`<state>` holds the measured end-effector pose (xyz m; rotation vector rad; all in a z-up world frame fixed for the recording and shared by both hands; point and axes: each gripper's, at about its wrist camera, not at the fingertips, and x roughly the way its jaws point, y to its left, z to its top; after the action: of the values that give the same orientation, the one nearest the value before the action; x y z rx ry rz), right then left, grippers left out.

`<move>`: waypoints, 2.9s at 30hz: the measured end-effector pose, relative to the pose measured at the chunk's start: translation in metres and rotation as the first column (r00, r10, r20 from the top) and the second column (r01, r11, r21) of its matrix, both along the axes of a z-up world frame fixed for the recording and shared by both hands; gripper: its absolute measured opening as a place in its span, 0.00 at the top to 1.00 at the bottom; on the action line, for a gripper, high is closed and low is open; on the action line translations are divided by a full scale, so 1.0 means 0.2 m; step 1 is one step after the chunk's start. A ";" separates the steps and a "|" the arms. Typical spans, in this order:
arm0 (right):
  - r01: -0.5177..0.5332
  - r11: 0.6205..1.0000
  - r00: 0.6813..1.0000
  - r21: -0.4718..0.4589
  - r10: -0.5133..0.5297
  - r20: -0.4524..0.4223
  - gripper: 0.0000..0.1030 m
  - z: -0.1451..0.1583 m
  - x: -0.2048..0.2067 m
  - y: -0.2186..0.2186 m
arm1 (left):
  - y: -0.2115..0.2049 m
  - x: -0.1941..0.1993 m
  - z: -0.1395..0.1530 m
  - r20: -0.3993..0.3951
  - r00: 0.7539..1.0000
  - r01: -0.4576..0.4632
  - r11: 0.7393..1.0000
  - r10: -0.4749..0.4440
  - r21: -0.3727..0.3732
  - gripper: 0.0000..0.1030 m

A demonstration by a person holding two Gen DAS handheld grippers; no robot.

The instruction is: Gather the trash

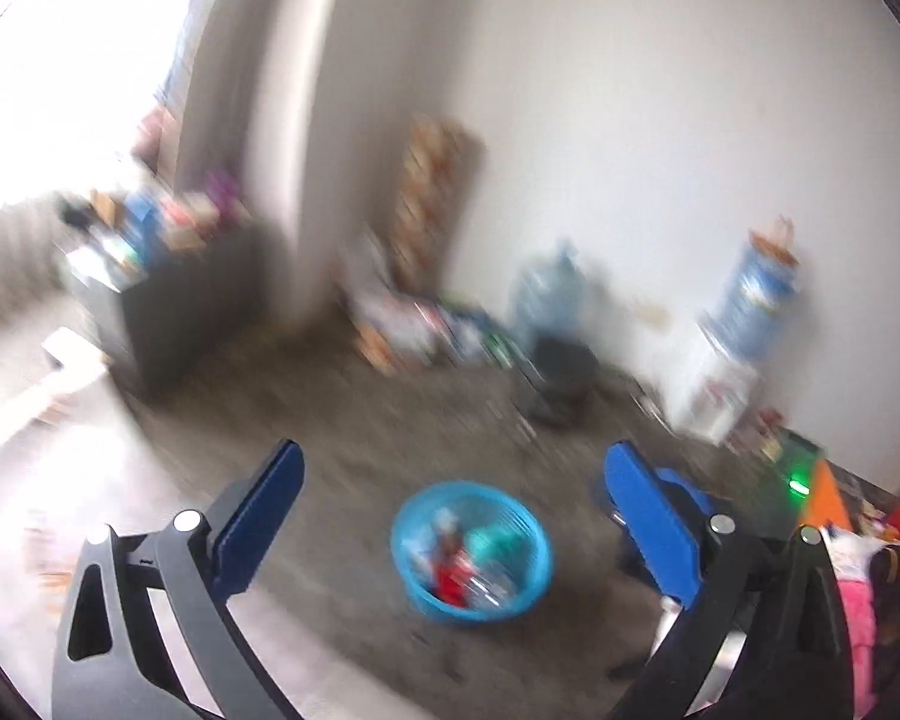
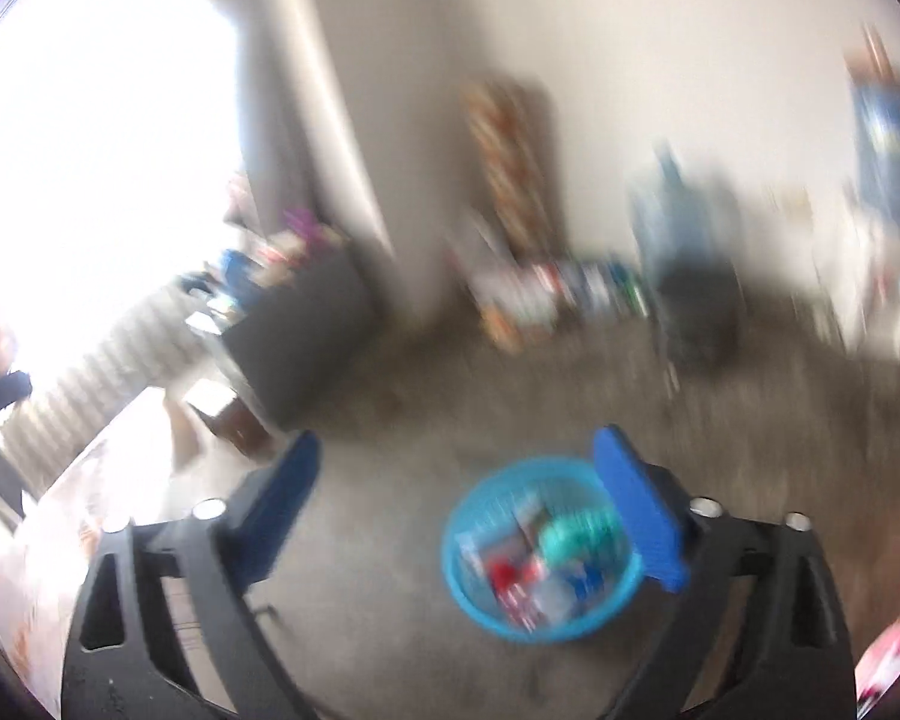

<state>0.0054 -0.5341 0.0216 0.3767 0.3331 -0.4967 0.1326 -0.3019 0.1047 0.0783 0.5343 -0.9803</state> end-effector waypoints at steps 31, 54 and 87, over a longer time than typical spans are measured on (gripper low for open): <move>-0.348 0.936 0.788 -0.051 0.263 -0.556 0.07 -0.11 -0.12 0.90 | 0.99 -0.37 -0.57 -0.116 0.792 -0.518 0.759 0.600 0.393 0.04; -0.315 0.948 0.793 -0.038 0.240 -0.560 0.07 -0.15 -0.13 0.87 | 0.95 -0.35 -0.59 -0.125 0.805 -0.488 0.768 0.579 0.414 0.04; -0.328 0.944 0.784 -0.035 0.251 -0.568 0.07 -0.16 -0.11 0.87 | 0.98 -0.33 -0.62 -0.148 0.800 -0.478 0.766 0.582 0.429 0.04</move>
<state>-0.0165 -0.3594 -0.0103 0.0336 0.9122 -0.3103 0.0667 -0.1062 -0.0193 0.1214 0.9396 -0.3085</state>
